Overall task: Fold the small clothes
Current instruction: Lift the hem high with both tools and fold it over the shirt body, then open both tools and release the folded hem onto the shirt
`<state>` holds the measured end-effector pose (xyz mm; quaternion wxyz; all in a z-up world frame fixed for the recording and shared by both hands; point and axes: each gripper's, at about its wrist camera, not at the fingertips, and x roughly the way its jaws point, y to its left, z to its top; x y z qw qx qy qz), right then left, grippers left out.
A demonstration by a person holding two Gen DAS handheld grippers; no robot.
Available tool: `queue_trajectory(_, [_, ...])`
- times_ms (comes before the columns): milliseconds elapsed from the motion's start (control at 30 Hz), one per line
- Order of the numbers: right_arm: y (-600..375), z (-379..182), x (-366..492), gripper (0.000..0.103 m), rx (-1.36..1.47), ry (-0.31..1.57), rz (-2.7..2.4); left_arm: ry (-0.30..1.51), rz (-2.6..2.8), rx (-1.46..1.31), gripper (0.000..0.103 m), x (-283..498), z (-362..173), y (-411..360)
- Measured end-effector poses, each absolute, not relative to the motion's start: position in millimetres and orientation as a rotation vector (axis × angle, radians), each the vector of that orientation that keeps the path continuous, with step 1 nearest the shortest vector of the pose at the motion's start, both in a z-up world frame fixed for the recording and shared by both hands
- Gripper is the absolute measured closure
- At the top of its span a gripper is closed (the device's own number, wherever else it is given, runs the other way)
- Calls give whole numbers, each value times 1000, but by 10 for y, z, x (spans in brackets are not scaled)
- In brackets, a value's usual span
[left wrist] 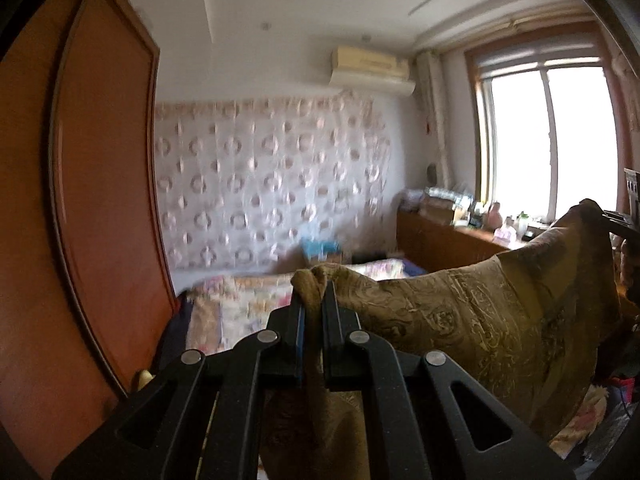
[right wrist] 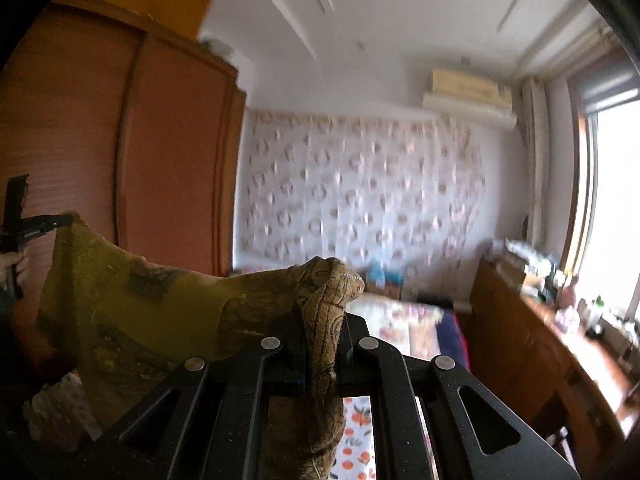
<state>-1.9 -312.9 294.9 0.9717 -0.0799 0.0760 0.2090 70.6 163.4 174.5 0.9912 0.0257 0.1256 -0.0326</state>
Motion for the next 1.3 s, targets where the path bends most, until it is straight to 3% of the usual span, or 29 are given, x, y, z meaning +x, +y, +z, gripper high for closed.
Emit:
queue_trajectory(167, [-3000, 2570, 866, 94, -135, 325, 358, 378, -61, 53, 96, 1486, 1267, 1693])
queue_trajectory(233, [-2949, 2434, 1114, 87, -129, 407, 353, 451, -81, 23, 87, 1727, 1072, 1712])
queue_trajectory(300, [-2897, 2256, 1313, 75, -121, 502, 326, 467, -54, 54, 58, 1809, 921, 1644])
queue_trajectory(367, [-2857, 2060, 1385, 54, -155, 553, 259, 470, -55, 72, 44, 1760, 806, 1566])
queue_trajectory(400, [-2852, 1996, 1394, 50, -169, 573, 244, 484, -57, 75, 36, 1749, 752, 1542])
queue_trajectory(433, [-2836, 1926, 1403, 46, -177, 603, 235, 501, -53, 80, 35, 1747, 680, 1530])
queue_trajectory(800, [-2910, 1800, 742, 46, -169, 700, 297, 645, -47, 68, 35, 1247, -88, 1564])
queue_trajectory(1067, [-3090, 1421, 771, 46, -149, 766, 277, 768, 4, 3, 35, 800, -742, 1734])
queue_trajectory(1300, [-3160, 1566, 748, 46, -136, 775, 249, 834, 13, -53, 35, 473, -1073, 1755])
